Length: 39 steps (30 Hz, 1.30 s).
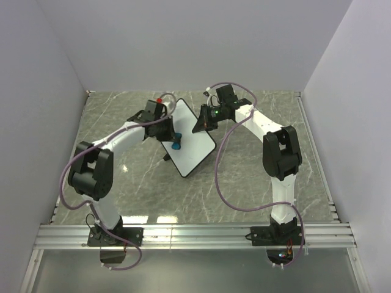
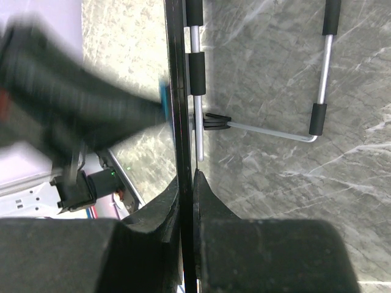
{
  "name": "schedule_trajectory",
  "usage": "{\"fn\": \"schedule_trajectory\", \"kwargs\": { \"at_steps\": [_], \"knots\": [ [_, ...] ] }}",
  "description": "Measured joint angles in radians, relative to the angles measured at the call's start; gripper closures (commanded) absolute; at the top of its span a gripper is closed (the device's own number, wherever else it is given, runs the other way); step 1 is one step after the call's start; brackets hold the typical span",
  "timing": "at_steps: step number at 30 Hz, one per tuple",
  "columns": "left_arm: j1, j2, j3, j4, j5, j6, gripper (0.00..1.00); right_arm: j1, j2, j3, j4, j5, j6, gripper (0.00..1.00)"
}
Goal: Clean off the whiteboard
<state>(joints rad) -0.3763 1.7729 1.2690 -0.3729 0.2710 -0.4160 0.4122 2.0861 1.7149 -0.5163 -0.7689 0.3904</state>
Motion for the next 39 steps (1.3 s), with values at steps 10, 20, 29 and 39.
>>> {"fn": "schedule_trajectory", "kwargs": {
  "at_steps": [10,20,29,39],
  "knots": [
    [-0.152,-0.056,-0.014,-0.035,0.27,0.056,1.0,0.0,0.0,0.002,0.0,-0.003,-0.002,1.0],
    [-0.159,-0.104,-0.13,-0.037,0.248,0.005,1.0,0.006,0.0,0.011,0.001,0.004,0.001,1.0],
    [0.009,-0.015,-0.04,-0.093,0.127,-0.076,1.0,0.009,0.0,0.011,0.013,0.018,0.016,1.0],
    [0.072,0.104,0.142,-0.217,0.064,-0.079,1.0,0.009,0.0,0.013,0.014,0.026,0.024,1.0]
  ]
}}
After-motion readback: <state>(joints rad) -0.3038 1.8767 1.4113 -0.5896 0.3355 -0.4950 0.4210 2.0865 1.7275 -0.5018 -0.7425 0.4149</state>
